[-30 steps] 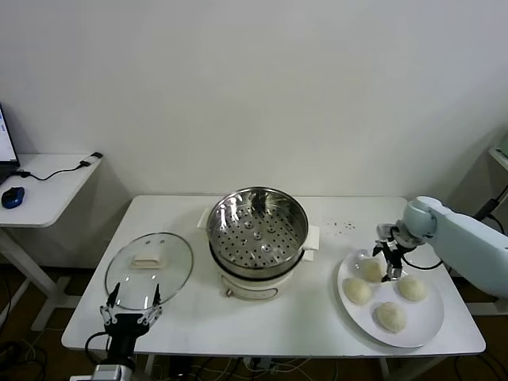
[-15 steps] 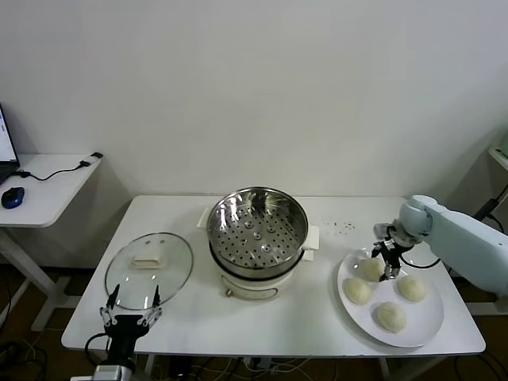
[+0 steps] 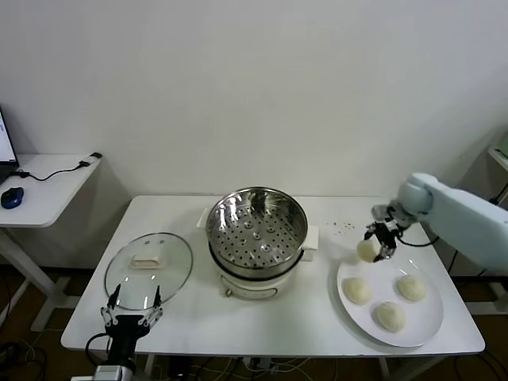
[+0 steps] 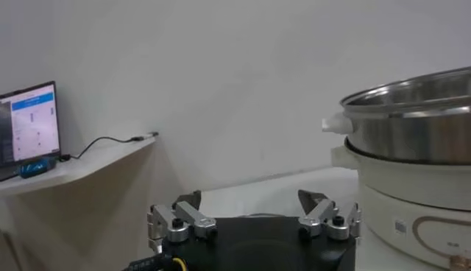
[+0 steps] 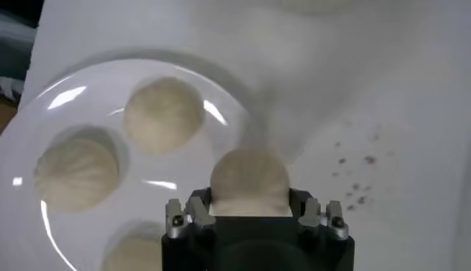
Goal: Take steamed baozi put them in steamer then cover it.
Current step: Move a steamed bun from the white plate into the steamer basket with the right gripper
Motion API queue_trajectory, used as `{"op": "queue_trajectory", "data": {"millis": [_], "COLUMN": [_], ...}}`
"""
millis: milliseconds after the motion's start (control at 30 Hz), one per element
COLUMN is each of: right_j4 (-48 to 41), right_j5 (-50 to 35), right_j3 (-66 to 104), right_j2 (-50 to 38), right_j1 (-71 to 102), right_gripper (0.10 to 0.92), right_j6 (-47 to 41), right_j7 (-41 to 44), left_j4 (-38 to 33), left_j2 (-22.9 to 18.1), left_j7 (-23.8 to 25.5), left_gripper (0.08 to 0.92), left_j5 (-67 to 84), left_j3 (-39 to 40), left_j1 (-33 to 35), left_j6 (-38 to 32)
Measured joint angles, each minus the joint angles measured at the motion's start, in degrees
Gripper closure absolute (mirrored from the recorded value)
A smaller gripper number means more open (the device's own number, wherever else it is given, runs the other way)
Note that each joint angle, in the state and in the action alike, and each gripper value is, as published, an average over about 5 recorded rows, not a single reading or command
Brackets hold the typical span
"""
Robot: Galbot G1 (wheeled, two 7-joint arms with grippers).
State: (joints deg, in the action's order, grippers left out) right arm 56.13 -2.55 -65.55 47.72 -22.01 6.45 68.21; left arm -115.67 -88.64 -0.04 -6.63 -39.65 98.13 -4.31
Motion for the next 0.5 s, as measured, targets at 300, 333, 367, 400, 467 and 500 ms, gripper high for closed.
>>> {"op": "queue_trajectory", "data": {"millis": [300,333,367,400,467,500], "right_j4": [-2.52,-2.58,-2.59,-2.58,-2.49,-2.45], "right_j5": [0.17,0.47,0.84,1.33,2.62,3.48], "right_j3": [-3.69,-3.74,-3.76,-3.76,-3.67,-3.56], "right_j2": [10.99,12.4,13.76,15.11,17.67,18.91], "right_j1": [-11.43,-12.11,-12.67,-13.13,-13.76,-13.92], "right_gripper": [0.347,0.347,0.347,0.347,0.347,0.347], "right_j6": [11.45,12.67,13.83,14.99,17.2,18.29], "right_j7": [2.61,2.7,2.77,2.82,2.82,2.75], "left_j4": [-0.23,-0.32,-0.43,-0.56,-0.79,-0.86], "left_j2": [0.11,0.17,0.22,0.27,0.34,0.36], "left_j7": [-0.03,-0.03,-0.03,-0.02,-0.02,-0.02], "left_gripper": [0.177,0.177,0.177,0.177,0.177,0.177], "left_j5": [0.11,0.15,0.2,0.22,0.21,0.2], "left_j3": [-0.25,-0.23,-0.2,-0.14,-0.06,-0.03], "left_j1": [0.63,0.71,0.8,0.87,0.99,1.04], "left_j6": [0.08,0.14,0.2,0.25,0.32,0.34]}}
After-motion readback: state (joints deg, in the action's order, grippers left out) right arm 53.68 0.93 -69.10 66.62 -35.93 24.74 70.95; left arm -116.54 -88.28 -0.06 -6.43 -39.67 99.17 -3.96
